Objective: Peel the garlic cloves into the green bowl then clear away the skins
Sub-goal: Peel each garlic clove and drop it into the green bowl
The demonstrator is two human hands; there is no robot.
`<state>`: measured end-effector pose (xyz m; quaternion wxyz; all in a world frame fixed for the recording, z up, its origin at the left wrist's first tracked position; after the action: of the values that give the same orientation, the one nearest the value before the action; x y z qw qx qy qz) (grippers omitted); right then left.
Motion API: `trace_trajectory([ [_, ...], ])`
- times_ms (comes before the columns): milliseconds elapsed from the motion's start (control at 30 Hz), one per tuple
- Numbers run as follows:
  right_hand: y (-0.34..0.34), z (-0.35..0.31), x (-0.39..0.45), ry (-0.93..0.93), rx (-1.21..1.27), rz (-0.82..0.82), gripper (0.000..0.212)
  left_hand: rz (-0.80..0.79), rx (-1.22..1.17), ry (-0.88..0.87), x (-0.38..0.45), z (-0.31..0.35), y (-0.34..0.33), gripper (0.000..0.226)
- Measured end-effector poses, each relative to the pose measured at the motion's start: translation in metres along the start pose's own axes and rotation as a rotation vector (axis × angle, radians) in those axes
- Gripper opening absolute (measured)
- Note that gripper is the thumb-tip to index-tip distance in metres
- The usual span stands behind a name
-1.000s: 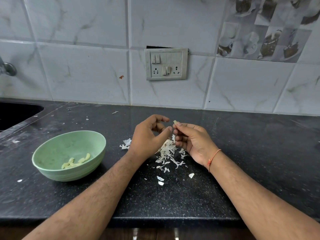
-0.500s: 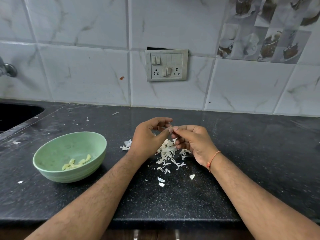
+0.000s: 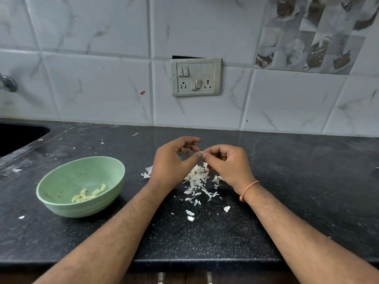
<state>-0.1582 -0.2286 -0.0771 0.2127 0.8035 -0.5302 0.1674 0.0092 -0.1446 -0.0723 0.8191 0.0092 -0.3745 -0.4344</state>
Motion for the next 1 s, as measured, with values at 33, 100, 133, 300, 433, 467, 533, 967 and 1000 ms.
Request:
trace_trajectory([
  [33, 0.001, 0.0, 0.0, 0.019, -0.029, 0.009, 0.003, -0.003, 0.02, -0.006, 0.0, 0.001, 0.0, 0.035],
  [100, 0.001, 0.0, 0.001, 0.054, -0.073, 0.03, 0.005, -0.014, 0.042, -0.008, -0.001, 0.001, 0.0, 0.034],
  [133, 0.002, -0.001, 0.001, 0.065, -0.083, 0.039, 0.006, -0.022, 0.043, -0.004, -0.001, 0.001, 0.0, 0.034],
  [300, 0.001, -0.003, 0.001, 0.082, -0.075, 0.011, 0.006, -0.038, 0.023, 0.019, -0.001, 0.0, -0.001, 0.032],
  [433, -0.001, -0.001, 0.001, 0.078, -0.051, -0.024, 0.004, -0.047, 0.003, 0.025, -0.003, 0.001, -0.004, 0.033],
  [467, -0.002, -0.001, 0.002, 0.073, -0.046, -0.029, 0.004, -0.05, 0.002, 0.024, -0.003, 0.001, -0.004, 0.034],
  [533, -0.003, 0.0, 0.001, 0.063, -0.036, -0.04, 0.005, -0.059, -0.002, 0.029, -0.003, 0.001, -0.006, 0.037],
  [967, -0.01, 0.003, -0.002, -0.066, 0.188, -0.12, 0.012, -0.122, -0.136, 0.151, -0.001, -0.011, -0.013, 0.039],
  [1000, -0.009, 0.003, -0.002, -0.071, 0.193, -0.122, 0.012, -0.132, -0.151, 0.154, -0.001, -0.012, -0.014, 0.038],
])
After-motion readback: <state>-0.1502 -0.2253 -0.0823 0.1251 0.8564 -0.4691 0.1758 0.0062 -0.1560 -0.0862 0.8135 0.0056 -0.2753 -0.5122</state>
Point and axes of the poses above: each hand's wrist, its own x-axis towards the middle knuckle, its own y-axis out of the back of the hand, z = x × y, the point moved 6 cm from there along x, towards the middle knuckle, and after that the axes turned 6 degrees about x, right-handed, at the moved point
